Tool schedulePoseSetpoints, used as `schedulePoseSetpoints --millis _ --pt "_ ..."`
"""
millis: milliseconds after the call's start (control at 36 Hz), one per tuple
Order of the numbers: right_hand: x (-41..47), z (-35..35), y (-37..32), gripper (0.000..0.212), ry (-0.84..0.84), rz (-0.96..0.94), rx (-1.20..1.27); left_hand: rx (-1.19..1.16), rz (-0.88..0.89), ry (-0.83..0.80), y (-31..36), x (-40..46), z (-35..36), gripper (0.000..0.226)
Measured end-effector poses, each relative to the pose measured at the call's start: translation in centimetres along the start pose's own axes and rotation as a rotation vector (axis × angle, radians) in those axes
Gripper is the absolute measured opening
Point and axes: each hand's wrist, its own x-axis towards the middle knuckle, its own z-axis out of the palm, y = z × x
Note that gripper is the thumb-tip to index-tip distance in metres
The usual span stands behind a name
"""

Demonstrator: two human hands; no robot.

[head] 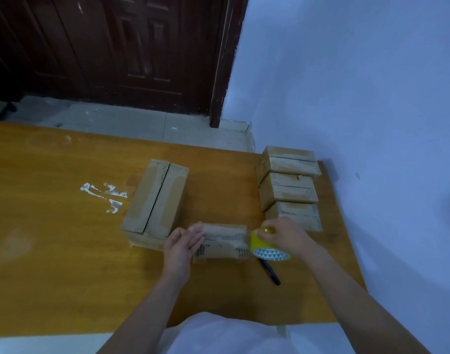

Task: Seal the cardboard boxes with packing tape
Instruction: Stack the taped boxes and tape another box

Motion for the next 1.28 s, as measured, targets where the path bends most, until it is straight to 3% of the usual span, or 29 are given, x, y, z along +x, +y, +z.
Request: schedulePoseSetpoints --millis 83,611,917,1278 --pt "0.5 -0.1 -0.3 0.037 -0.023 0.011 -0.055 0.052 0.048 0.008 -0.2 -0.1 0.1 0.027" --pt "3.4 0.4 -0.9 0.036 -0.131 0.027 -0.234 0.117 0.078 0.152 -1.3 -0.5 0.8 0.030" --pt "4.2 0.8 -1.7 0.042 -0.177 0.033 -0.301 0.756 0.140 0.358 -0.5 -1.2 0.2 0.036" --pt "4.0 1.3 -1.7 0.043 -0.165 0.065 -0.230 0.877 -0.067 0.444 -1.2 0.8 -0.2 0.028"
